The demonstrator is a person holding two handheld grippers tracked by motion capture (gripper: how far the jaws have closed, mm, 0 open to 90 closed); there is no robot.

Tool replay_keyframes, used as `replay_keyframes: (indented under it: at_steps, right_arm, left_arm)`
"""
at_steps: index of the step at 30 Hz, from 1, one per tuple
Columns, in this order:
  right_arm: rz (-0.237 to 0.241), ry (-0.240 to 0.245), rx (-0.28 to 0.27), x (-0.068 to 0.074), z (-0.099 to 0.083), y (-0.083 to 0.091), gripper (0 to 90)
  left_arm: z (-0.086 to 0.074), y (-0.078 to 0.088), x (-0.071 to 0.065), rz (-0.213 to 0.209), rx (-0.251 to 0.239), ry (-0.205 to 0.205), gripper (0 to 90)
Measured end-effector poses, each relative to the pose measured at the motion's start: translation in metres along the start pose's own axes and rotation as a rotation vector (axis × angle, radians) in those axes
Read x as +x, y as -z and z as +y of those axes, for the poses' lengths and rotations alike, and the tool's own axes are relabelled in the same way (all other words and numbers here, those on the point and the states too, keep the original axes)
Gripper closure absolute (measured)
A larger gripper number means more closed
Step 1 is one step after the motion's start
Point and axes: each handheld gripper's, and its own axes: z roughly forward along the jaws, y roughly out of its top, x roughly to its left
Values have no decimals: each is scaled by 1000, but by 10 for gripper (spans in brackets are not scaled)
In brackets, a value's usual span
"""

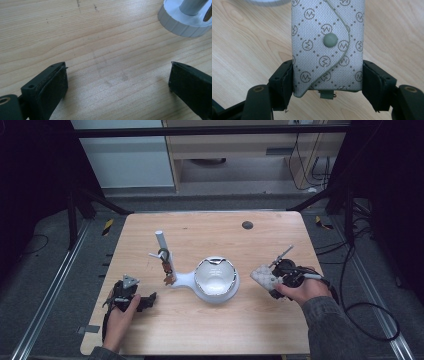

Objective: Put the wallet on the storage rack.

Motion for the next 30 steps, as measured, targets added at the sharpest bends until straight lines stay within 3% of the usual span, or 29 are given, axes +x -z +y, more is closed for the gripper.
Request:
replay_keyframes:
  at_steps: [9,12,30]
  right_arm:
    - [-15,27,-30,9,11,19,317]
    - [-18,56,-37,15,16,26,317]
    - [-2,144,-43,46,38,41,317]
  left_arm:
    - [0,0,0,-2,-2,2,16]
    - [0,0,-1,-2,-3,3,17]
    - [0,0,0,-1,-3,1,17]
